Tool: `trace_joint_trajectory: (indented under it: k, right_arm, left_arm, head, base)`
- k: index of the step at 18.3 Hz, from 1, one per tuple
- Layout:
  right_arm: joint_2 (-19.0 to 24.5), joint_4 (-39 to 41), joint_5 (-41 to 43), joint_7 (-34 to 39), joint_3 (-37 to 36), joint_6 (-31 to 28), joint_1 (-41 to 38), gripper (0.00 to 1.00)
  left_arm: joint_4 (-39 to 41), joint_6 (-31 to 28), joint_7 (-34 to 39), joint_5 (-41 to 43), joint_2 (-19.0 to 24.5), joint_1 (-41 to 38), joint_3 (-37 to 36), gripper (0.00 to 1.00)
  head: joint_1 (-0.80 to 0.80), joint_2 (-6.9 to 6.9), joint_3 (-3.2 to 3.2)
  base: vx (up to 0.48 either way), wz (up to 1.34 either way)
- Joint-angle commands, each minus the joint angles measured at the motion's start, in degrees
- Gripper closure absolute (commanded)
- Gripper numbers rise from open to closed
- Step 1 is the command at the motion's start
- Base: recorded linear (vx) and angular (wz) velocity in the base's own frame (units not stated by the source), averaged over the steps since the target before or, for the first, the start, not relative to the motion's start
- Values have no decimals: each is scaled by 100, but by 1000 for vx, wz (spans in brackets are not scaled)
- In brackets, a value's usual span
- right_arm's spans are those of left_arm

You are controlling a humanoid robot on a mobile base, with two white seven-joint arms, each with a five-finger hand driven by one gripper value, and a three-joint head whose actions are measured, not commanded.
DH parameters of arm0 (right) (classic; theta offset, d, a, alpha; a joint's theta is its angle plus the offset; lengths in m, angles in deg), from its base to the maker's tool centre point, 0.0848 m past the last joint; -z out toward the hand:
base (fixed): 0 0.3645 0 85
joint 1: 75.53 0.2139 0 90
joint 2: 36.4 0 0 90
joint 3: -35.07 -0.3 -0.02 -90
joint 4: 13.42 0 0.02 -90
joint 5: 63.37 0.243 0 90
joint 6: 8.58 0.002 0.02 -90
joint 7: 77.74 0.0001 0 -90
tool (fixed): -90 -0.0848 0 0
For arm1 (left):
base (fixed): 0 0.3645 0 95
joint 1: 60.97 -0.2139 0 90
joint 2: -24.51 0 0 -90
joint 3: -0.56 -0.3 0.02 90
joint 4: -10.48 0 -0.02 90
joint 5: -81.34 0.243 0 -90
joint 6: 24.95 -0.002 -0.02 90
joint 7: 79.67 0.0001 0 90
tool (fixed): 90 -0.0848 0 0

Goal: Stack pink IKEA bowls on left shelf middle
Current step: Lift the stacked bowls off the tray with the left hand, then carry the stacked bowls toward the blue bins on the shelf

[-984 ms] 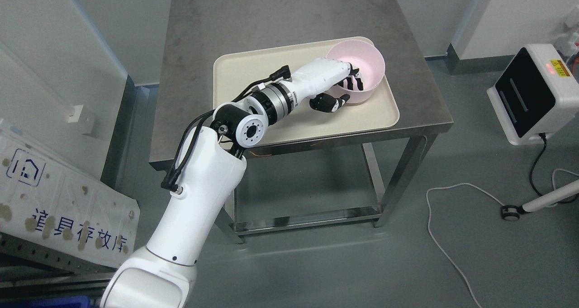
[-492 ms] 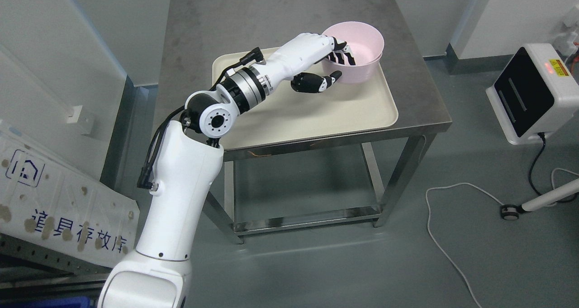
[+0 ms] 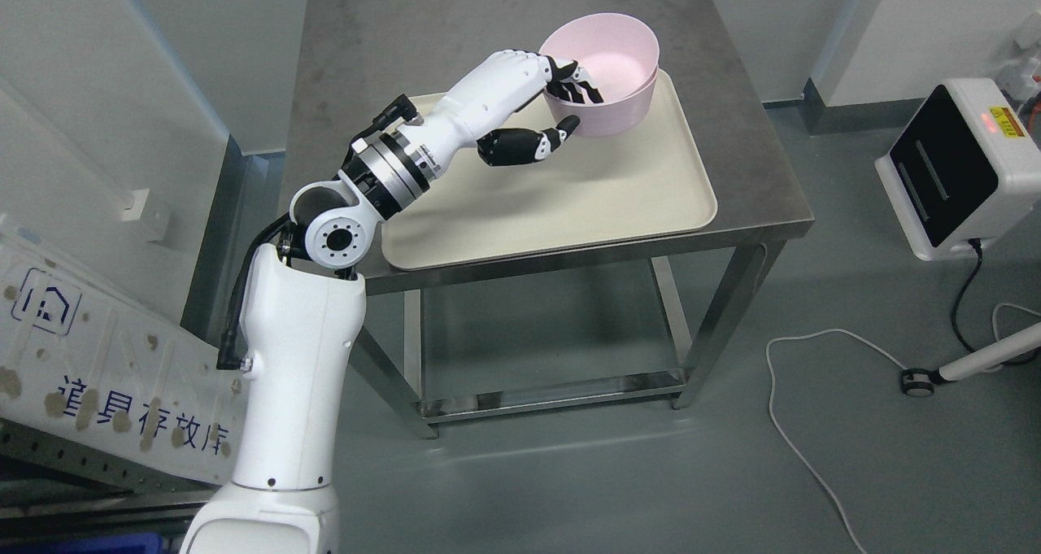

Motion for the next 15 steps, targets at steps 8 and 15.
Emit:
trace_joint_trajectory:
  k: [8,15]
  right_arm:
    - [-100,-1,-44,-3,-62,-4,-1,0]
    - [-100,-1,-44,-3,-62,-4,-1,0]
  left_arm:
    - [373,58,-4,-51,100,-113,585,99]
    - [382,208,5,-51,100,-121,585,99]
  head:
    - [0,0,0]
    - [0,0,0]
  base:
    - [-16,-5]
    - [-203,-83]
